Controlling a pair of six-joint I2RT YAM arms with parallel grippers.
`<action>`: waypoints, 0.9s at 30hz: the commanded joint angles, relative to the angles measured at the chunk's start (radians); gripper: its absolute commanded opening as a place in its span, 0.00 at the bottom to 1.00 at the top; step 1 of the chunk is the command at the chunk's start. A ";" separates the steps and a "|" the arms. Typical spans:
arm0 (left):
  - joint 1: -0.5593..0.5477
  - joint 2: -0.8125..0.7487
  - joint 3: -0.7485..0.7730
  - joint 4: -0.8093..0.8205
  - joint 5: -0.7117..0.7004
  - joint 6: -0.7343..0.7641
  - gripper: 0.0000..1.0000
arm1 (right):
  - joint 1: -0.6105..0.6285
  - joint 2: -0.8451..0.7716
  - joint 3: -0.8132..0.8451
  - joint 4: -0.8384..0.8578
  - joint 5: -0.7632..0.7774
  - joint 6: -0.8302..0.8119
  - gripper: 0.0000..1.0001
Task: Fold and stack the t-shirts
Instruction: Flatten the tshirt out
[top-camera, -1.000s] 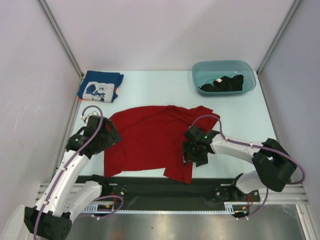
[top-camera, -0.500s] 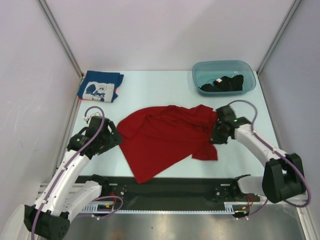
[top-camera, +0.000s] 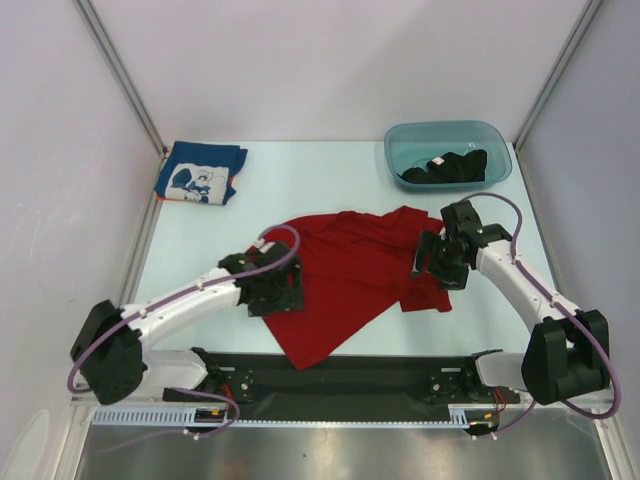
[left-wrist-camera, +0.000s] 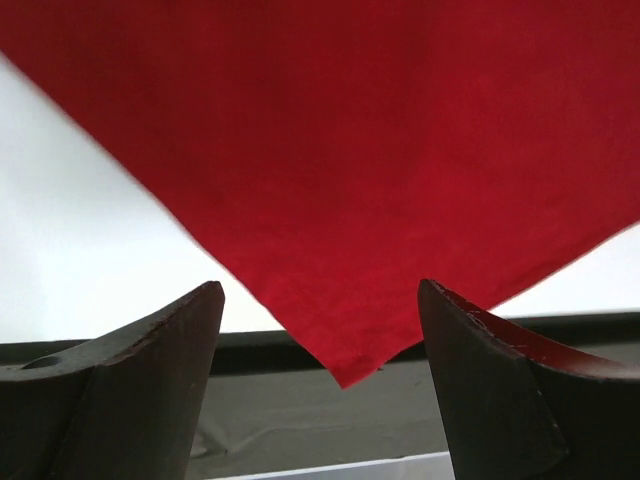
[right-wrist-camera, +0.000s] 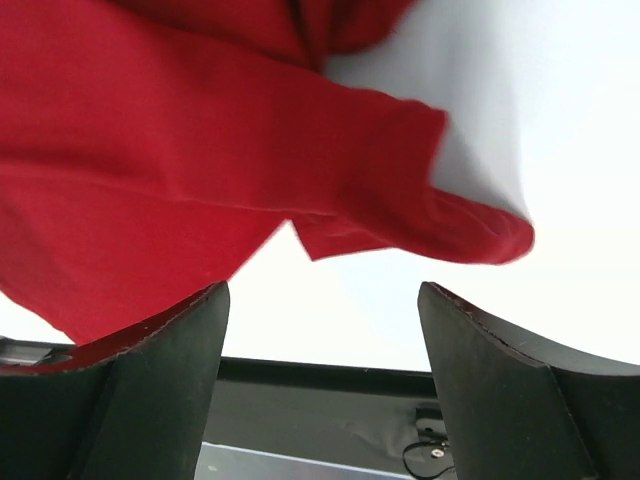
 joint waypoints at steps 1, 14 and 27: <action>-0.150 0.085 0.042 0.030 -0.012 -0.042 0.84 | -0.037 -0.003 -0.046 -0.027 -0.003 0.041 0.82; -0.125 0.338 0.017 0.151 0.081 -0.016 0.82 | -0.077 0.077 -0.073 0.048 -0.037 0.051 0.64; 0.307 0.522 0.098 0.203 0.241 0.214 0.83 | 0.198 0.310 0.192 0.115 -0.130 0.068 0.37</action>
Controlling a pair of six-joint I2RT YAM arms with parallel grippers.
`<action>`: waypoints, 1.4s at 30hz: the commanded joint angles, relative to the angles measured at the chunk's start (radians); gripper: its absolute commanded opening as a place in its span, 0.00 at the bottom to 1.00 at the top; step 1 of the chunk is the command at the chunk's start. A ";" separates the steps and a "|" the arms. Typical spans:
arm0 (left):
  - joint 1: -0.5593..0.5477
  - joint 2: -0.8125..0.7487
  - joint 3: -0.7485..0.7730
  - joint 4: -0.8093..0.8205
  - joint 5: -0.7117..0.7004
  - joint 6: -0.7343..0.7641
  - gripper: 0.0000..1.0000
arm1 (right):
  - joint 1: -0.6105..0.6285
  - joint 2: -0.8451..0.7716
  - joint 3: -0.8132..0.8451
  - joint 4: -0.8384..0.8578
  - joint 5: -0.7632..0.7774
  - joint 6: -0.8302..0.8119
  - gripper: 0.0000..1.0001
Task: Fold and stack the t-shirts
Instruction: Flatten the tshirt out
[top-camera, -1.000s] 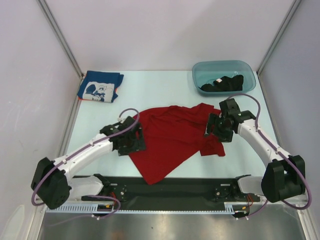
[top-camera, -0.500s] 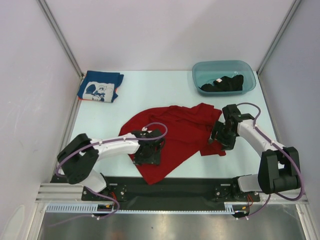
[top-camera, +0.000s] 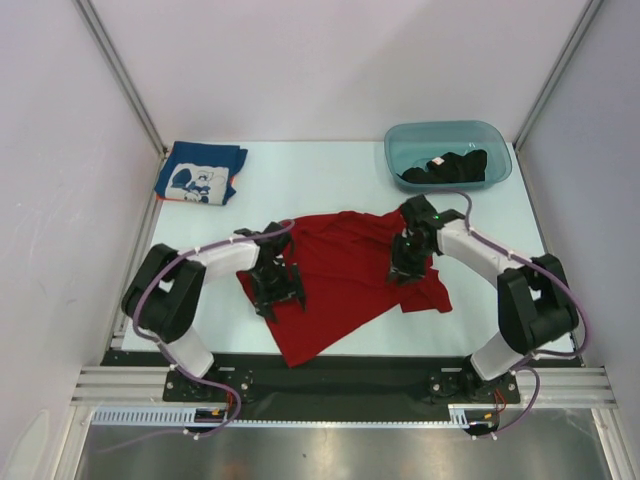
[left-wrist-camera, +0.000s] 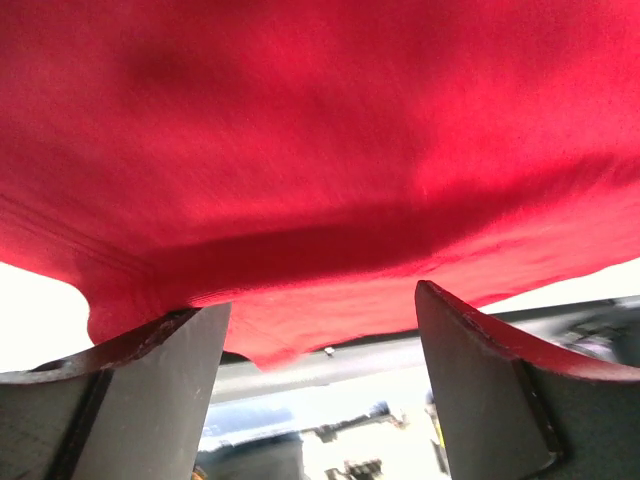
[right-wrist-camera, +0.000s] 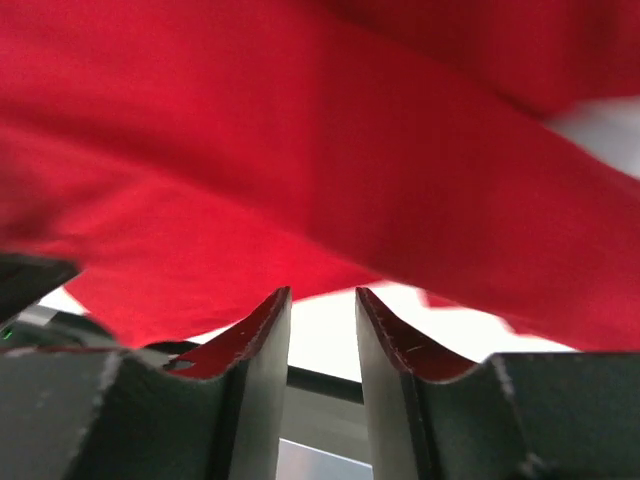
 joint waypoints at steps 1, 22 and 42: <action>0.128 0.116 0.035 0.149 -0.145 0.161 0.83 | 0.066 0.044 0.135 0.038 -0.049 0.030 0.38; 0.121 -0.140 0.104 0.024 -0.416 0.136 0.99 | -0.215 -0.166 -0.148 -0.006 -0.033 0.013 1.00; 0.116 -0.025 -0.132 0.161 -0.350 0.086 0.71 | 0.280 0.012 0.143 0.073 -0.010 0.167 0.13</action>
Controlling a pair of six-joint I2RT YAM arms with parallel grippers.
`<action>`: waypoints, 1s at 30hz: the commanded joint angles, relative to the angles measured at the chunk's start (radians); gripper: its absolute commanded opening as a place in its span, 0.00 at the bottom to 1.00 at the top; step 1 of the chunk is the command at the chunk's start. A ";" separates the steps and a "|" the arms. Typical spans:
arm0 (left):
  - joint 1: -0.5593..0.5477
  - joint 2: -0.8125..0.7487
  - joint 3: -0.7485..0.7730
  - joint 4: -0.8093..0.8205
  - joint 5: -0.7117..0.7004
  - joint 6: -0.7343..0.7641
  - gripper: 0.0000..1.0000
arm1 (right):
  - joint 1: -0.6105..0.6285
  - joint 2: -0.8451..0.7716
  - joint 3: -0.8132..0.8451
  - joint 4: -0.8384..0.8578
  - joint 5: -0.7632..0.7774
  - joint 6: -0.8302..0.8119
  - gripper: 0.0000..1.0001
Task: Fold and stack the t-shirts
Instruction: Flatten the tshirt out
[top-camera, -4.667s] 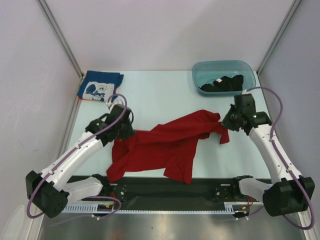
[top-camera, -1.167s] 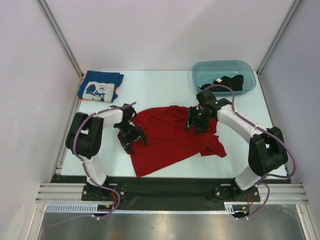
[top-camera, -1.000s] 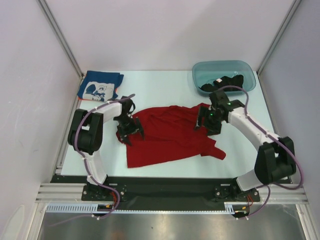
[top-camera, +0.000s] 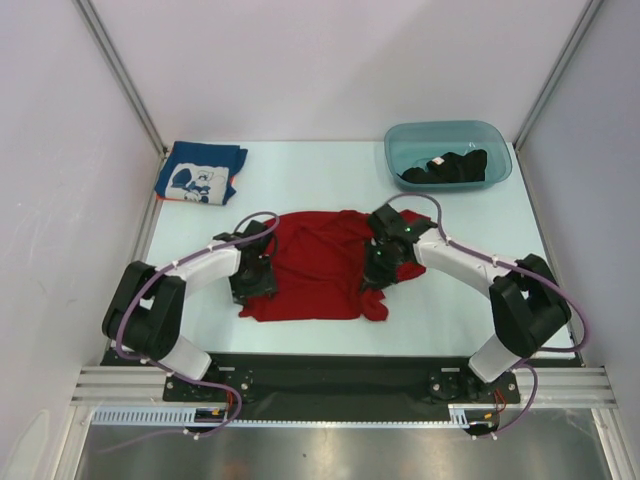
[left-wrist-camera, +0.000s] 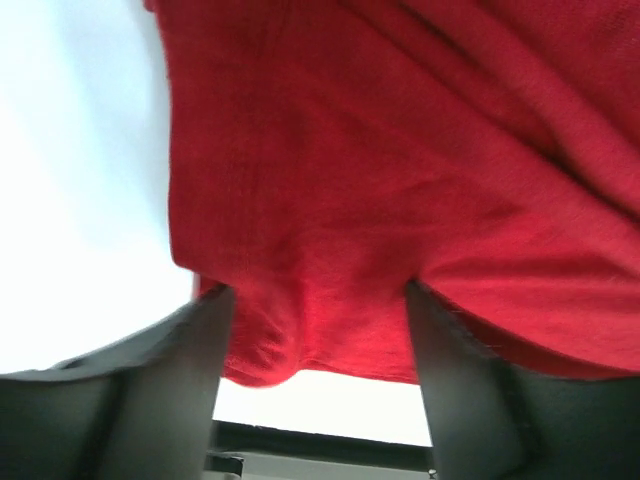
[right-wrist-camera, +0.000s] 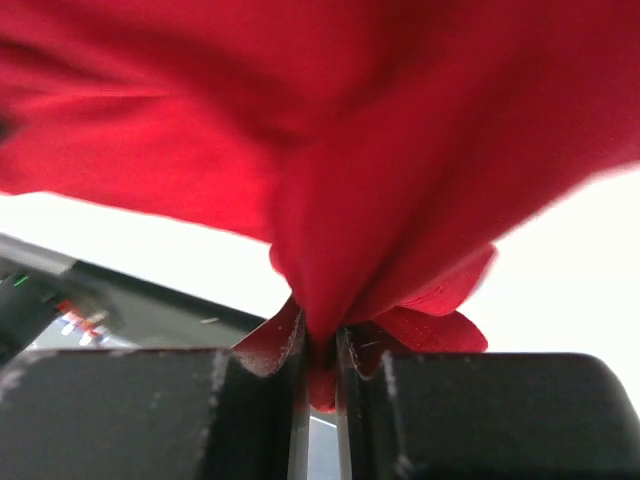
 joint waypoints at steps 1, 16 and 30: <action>0.008 0.079 -0.055 0.117 0.006 -0.001 0.62 | 0.093 -0.017 0.189 -0.024 0.048 0.026 0.13; 0.025 -0.468 0.281 -0.185 -0.210 0.029 0.00 | 0.174 -0.282 0.565 -0.253 0.209 -0.028 0.05; 0.025 -0.777 0.938 -0.257 -0.191 0.077 0.00 | 0.179 -0.606 0.868 -0.227 0.045 -0.098 0.07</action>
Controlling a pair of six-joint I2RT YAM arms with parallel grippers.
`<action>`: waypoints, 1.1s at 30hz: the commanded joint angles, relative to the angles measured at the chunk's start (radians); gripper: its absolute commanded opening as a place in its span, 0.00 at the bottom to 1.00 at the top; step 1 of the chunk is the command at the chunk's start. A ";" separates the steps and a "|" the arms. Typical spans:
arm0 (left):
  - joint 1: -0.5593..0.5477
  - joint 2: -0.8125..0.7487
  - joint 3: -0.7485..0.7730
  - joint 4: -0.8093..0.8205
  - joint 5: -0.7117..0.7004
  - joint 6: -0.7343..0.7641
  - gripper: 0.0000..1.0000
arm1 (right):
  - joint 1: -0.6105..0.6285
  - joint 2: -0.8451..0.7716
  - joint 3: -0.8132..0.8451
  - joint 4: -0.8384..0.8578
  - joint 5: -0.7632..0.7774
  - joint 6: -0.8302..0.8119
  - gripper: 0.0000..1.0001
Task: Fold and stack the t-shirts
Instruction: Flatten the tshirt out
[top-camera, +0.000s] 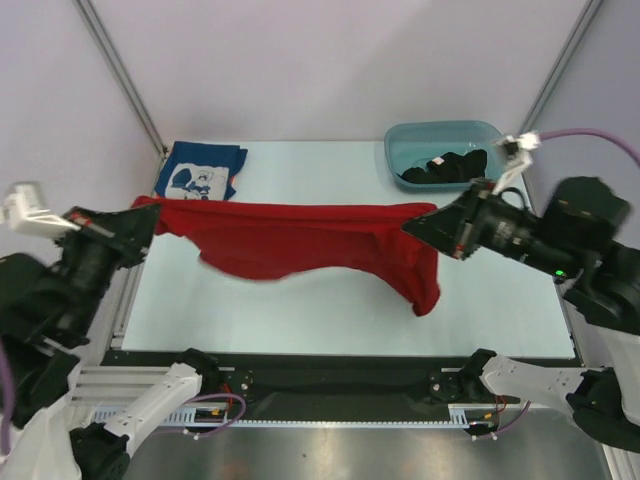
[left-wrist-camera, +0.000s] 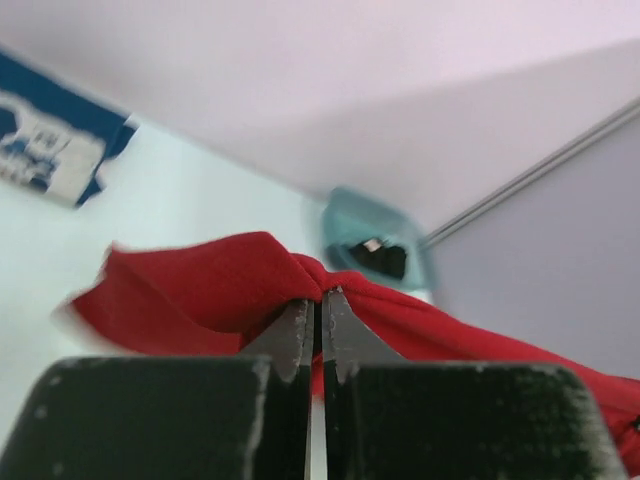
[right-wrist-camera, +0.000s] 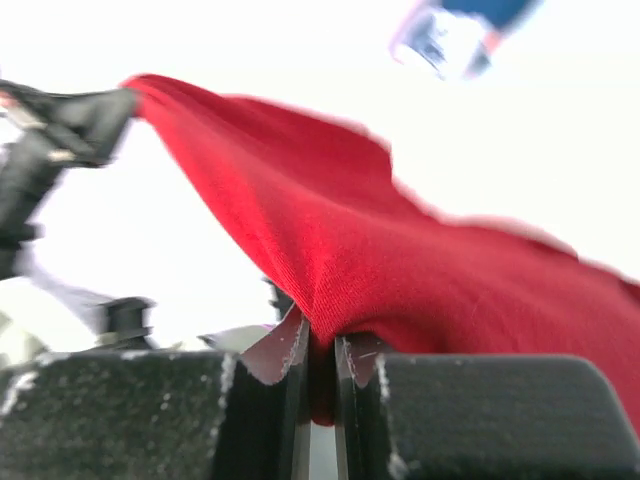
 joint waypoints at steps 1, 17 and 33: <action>0.005 0.056 0.199 -0.009 -0.008 0.051 0.00 | 0.001 -0.048 0.087 0.097 -0.086 -0.013 0.07; 0.005 0.375 0.076 0.139 -0.062 0.111 0.00 | -0.063 0.143 0.089 0.176 0.478 -0.094 0.13; 0.116 0.869 0.021 0.394 -0.190 0.304 0.00 | -0.565 0.821 0.196 0.307 -0.075 -0.247 0.04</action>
